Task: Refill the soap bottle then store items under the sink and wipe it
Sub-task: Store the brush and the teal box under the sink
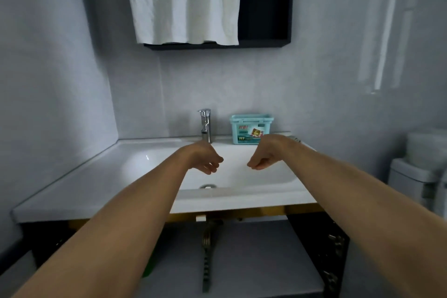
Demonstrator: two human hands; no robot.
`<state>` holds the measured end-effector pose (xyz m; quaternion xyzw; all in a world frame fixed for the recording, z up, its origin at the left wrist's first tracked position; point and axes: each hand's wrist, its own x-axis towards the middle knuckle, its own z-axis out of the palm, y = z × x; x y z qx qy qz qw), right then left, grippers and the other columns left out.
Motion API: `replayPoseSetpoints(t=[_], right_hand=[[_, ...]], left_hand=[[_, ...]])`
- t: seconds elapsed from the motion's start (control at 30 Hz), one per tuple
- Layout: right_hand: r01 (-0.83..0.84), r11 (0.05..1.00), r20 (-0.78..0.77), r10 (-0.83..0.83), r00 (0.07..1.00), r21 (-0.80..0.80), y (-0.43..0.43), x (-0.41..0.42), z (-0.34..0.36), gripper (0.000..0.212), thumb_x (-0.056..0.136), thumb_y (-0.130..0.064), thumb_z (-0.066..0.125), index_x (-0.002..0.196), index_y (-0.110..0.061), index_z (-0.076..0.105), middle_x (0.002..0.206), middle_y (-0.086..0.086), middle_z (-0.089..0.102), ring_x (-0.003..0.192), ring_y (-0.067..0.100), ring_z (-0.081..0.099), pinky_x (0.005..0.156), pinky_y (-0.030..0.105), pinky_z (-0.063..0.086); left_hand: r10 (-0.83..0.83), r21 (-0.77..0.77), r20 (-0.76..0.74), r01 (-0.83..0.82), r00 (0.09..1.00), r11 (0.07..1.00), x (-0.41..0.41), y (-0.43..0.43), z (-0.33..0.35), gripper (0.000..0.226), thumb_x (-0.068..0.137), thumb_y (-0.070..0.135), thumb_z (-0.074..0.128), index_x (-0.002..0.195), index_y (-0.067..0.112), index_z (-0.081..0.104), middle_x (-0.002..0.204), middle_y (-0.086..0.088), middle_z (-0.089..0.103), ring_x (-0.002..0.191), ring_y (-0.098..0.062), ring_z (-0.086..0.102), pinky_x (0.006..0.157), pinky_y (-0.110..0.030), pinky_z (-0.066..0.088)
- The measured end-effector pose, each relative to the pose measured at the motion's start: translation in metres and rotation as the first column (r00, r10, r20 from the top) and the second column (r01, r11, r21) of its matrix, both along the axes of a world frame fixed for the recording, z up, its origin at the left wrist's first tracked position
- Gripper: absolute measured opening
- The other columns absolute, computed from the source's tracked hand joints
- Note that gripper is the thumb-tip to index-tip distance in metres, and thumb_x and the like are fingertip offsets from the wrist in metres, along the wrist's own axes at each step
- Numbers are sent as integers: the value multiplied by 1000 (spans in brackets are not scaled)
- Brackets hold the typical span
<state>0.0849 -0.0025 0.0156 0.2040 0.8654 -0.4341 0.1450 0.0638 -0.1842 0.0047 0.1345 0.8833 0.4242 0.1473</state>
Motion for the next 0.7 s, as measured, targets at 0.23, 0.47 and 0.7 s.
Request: replayPoseSetpoints(t=[0.23,0.47,0.7], right_hand=[[143,988,-210,-151,966,-51,48,-54,12,8,85,3,61,81,1,55,57,10,63,52,14,61,70,23,56],[376,924,-402,-321,857,64,88,-126,18,28,90,-5,55,65,-6,41,33,2,46,16,8,36,24,11,29],[482,876,-493,-422,761,-6,120,-193,-1,25,91,-13,55,69,-2,50,71,11,58,45,17,50,33,19,42]], left_hand=[[12,-17,-60,-14,998,1000,-70,42,9,34,93,8,58,118,-14,55,100,-24,62,82,-24,59,73,-31,53],[73,-50,-157,-81,985,995,-158,69,10,29,93,19,60,109,-5,58,93,-16,58,84,-24,59,70,-29,53],[240,55,-240,-233,941,971,-226,98,1,43,95,37,55,106,-4,63,87,-16,64,66,-25,61,67,-33,47]])
